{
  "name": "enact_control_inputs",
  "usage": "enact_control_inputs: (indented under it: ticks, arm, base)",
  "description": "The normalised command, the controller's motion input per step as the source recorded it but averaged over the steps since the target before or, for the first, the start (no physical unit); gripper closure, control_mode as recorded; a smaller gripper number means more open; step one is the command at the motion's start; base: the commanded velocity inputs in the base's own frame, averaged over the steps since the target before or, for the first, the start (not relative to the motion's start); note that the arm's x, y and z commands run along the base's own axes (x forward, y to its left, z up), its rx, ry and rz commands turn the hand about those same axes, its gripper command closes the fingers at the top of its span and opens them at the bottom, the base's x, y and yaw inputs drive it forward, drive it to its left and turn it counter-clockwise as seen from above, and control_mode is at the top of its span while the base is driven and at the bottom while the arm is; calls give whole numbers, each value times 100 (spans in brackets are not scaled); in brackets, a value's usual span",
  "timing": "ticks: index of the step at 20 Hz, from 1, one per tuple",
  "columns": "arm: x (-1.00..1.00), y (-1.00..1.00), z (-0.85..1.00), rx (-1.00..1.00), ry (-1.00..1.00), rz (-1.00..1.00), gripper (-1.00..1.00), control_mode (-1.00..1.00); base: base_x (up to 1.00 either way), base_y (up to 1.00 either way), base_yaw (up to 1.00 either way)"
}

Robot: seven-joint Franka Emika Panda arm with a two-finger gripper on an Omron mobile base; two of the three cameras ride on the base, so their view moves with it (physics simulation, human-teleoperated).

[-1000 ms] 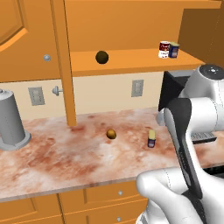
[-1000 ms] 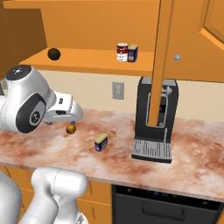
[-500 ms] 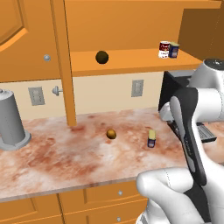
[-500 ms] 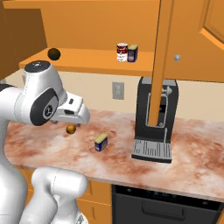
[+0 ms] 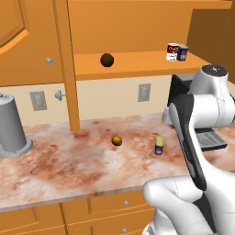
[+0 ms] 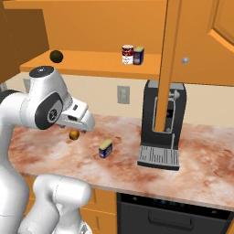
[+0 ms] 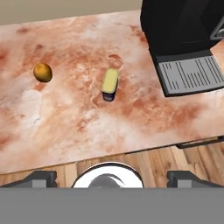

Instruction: Pick the cans from the counter and place them in their designated side in the cabinet.

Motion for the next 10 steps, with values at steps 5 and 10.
enact_control_inputs:
  ticks: [5, 10]
  arm:
    - [31, 0, -8, 0, 1, -2, -100, -100]
    - [24, -2, -12, 0, 3, 0, -100, -100]
  base:
    - [0, 0, 0]
    - [0, 0, 0]
